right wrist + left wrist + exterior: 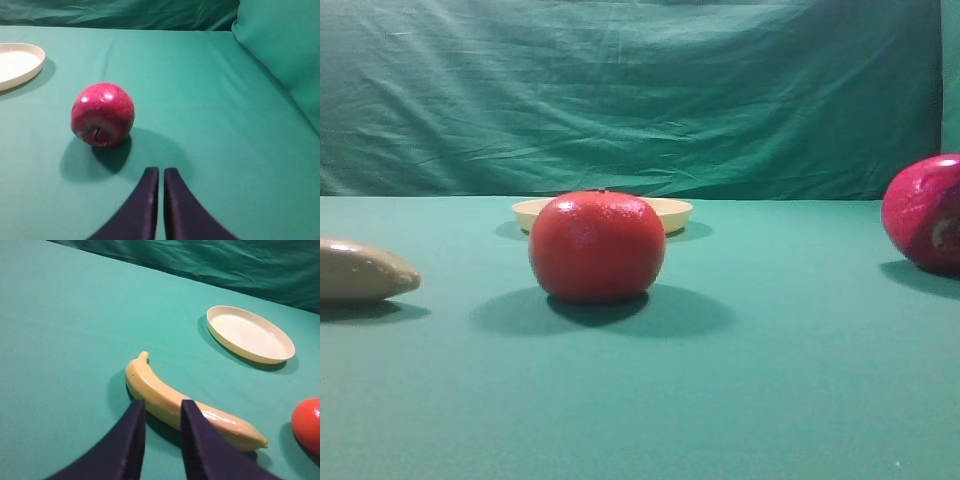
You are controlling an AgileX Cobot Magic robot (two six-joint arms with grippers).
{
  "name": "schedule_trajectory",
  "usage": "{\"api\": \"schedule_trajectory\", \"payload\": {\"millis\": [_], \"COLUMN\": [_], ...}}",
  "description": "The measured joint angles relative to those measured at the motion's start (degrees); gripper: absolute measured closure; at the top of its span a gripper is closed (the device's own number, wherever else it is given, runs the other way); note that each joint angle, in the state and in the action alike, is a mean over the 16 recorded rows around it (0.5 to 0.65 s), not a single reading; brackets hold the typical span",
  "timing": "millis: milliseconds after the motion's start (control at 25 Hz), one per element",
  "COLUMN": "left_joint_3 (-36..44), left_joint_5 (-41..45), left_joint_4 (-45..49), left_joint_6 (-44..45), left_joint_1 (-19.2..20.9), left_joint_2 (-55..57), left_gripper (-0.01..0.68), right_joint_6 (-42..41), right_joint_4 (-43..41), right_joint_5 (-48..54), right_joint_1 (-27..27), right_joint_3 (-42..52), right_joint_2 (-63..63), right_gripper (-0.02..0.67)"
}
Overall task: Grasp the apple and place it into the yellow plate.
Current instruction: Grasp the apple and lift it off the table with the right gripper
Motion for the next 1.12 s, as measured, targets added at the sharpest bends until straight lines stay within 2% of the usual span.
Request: {"api": "schedule_trajectory", "payload": {"millis": [720,1120], "left_joint_3": [0.00,0.00], "left_joint_5": [0.00,0.00], "left_joint_4": [0.00,0.00], "left_joint_6": [0.00,0.00], "left_joint_1": [0.00,0.00], "left_joint_2": [0.00,0.00], "left_gripper": [0.516,0.516], "right_joint_6": [-0.03,-1.52], "right_joint_4": [-0.05,-3.83], "right_joint_5": [0.00,-3.83], "right_joint_1": [0.00,0.00], "right_joint_3": [0.00,0.05], "right_joint_2": [0.00,0.00], "right_gripper": [0.649,0.649]}}
